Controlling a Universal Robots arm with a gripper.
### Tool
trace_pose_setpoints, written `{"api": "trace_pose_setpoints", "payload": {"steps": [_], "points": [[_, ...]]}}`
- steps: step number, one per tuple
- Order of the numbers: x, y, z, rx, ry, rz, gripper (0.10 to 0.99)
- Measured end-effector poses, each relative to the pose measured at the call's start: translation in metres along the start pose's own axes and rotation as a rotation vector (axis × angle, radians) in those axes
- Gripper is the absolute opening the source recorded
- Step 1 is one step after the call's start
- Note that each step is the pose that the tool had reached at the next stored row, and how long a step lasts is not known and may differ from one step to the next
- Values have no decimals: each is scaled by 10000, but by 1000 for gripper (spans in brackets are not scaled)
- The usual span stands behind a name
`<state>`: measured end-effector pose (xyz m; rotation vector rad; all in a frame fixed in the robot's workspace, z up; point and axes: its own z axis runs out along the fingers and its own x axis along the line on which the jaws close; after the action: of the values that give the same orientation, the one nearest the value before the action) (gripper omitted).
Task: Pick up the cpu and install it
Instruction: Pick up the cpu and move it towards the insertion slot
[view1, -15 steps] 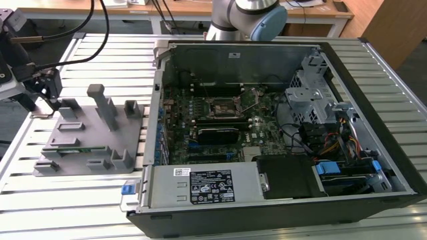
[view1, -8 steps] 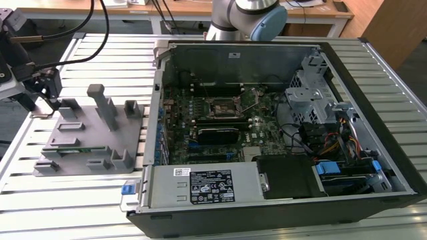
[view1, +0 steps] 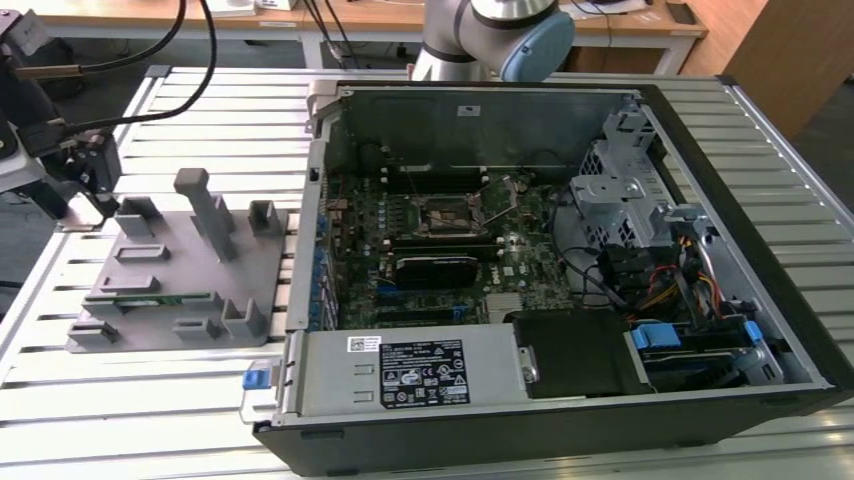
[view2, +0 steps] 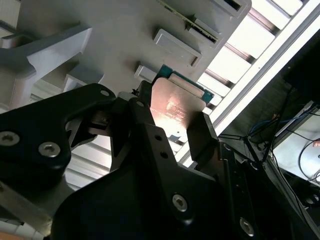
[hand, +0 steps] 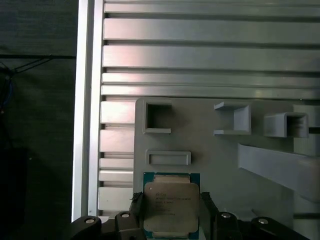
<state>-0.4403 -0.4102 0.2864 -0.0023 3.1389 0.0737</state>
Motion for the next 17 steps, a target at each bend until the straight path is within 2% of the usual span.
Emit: {"api": "trace_pose_setpoints", "payload": {"steps": [17], "points": [[0, 9, -184, 0, -1, 0, 529]]}}
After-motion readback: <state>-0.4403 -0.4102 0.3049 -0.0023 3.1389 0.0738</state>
